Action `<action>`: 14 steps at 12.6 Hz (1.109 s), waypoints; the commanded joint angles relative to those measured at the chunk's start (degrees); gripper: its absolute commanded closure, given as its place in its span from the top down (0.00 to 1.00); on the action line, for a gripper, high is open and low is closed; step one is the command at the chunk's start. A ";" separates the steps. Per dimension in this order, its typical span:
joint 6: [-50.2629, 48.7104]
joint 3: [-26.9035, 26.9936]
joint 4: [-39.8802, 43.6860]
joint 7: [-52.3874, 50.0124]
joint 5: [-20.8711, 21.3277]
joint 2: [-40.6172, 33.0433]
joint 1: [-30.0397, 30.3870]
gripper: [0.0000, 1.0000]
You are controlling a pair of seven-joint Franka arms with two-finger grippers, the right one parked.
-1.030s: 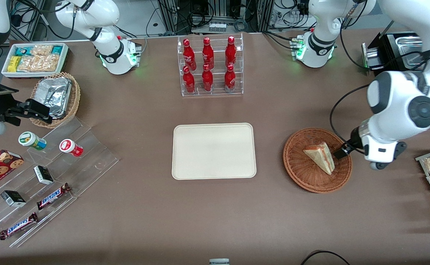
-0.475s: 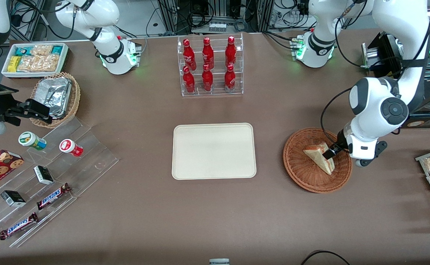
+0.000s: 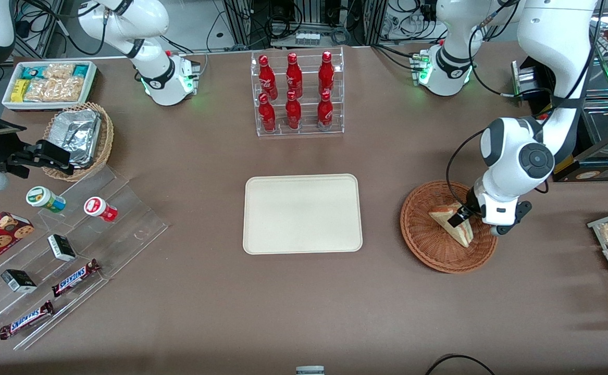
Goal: Place sandwich from basket to tray
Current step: 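Close the left gripper on the sandwich and lift it from the basket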
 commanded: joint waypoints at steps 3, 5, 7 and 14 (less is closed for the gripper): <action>2.39 -0.20 -0.08 -2.80 0.12 1.89 -2.55 0.97; 2.31 -0.20 -0.25 -2.81 0.21 1.80 -2.64 0.83; 2.22 -0.11 -0.34 -2.81 0.29 1.80 -2.64 0.47; -13.54 -0.46 5.08 -2.63 6.78 -2.58 -2.73 0.00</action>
